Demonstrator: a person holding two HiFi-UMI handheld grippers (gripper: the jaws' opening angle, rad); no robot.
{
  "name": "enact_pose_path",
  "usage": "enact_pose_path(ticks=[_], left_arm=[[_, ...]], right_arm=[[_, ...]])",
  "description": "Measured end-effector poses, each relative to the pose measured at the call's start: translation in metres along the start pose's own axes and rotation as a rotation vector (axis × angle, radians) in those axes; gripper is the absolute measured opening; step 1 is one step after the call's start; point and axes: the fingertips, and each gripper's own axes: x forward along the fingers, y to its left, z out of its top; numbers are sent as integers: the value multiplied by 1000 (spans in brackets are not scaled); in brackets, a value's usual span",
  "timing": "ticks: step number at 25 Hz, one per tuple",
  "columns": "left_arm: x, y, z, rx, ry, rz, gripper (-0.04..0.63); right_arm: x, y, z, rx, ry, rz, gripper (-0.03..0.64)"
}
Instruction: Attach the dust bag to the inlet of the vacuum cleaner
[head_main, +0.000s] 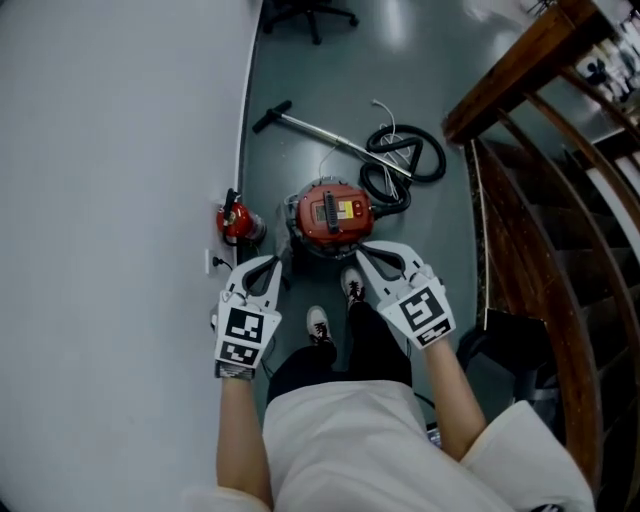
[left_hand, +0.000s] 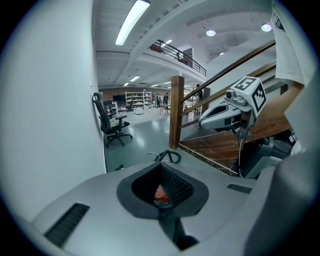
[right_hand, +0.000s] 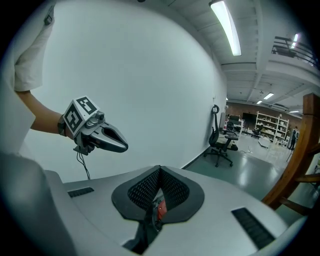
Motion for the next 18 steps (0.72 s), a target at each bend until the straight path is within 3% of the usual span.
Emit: enact_pose_path(ticks=[8, 18], left_arm=[[-32, 9, 63, 73, -103, 14, 2], [-71, 20, 128, 188, -196, 48, 2]], right_arm=[[-22, -9, 70, -63, -98, -58, 28], [-46, -15, 128, -100, -176, -78, 28]])
